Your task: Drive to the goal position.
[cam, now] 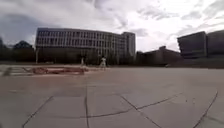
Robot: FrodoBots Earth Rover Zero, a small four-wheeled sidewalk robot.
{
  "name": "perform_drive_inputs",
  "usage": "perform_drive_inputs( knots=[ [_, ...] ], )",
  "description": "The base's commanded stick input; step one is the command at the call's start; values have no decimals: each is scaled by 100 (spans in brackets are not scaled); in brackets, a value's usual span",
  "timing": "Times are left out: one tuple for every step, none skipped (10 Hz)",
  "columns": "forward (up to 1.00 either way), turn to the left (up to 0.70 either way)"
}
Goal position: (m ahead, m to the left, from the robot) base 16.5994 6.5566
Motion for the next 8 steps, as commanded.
perform_drive_inputs(
  knots=[
    [100,0],
    [100,0],
    [100,0],
    [100,0],
    [100,0],
    [100,27],
    [100,27],
    [100,27]
  ],
)
